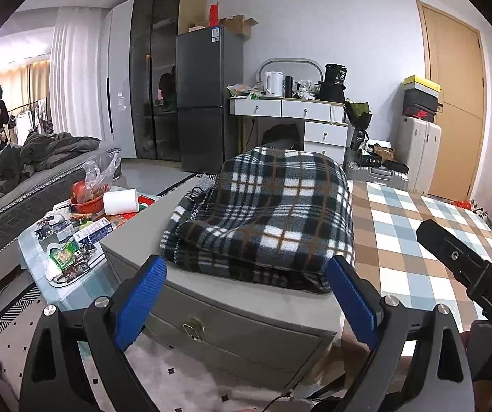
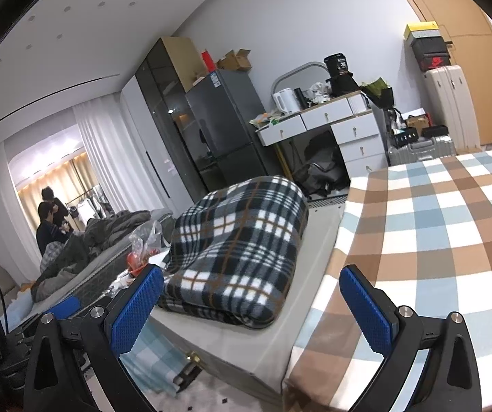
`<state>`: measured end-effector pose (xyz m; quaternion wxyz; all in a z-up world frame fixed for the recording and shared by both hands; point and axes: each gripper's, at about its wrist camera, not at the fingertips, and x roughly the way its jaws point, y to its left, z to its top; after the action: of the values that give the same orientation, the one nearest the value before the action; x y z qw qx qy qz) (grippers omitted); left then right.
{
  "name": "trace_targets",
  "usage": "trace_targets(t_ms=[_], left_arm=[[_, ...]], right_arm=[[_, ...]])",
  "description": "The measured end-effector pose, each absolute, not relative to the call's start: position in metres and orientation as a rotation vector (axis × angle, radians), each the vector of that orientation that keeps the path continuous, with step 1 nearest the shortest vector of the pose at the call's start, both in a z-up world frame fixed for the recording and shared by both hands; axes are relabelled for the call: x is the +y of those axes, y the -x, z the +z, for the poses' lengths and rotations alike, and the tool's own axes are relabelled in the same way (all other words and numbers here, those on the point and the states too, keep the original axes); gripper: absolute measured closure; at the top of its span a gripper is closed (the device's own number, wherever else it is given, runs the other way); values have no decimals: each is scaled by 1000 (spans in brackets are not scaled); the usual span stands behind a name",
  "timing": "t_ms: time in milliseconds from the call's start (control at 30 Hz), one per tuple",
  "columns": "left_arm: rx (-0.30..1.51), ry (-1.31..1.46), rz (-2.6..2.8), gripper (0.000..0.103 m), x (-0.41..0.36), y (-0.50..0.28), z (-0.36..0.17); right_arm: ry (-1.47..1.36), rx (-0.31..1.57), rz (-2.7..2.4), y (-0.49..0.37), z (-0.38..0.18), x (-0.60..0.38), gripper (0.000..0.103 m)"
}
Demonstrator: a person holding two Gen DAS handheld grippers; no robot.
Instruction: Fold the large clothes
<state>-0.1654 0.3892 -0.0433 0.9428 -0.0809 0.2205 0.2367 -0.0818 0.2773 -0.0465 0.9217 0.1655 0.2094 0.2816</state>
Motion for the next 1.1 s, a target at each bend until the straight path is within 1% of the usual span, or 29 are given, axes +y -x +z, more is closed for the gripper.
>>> trace_targets(t_ms=[1100], left_arm=[[455, 167, 486, 11, 383, 167, -45]], right_arm=[[-328, 432, 578, 83, -44, 269, 0]])
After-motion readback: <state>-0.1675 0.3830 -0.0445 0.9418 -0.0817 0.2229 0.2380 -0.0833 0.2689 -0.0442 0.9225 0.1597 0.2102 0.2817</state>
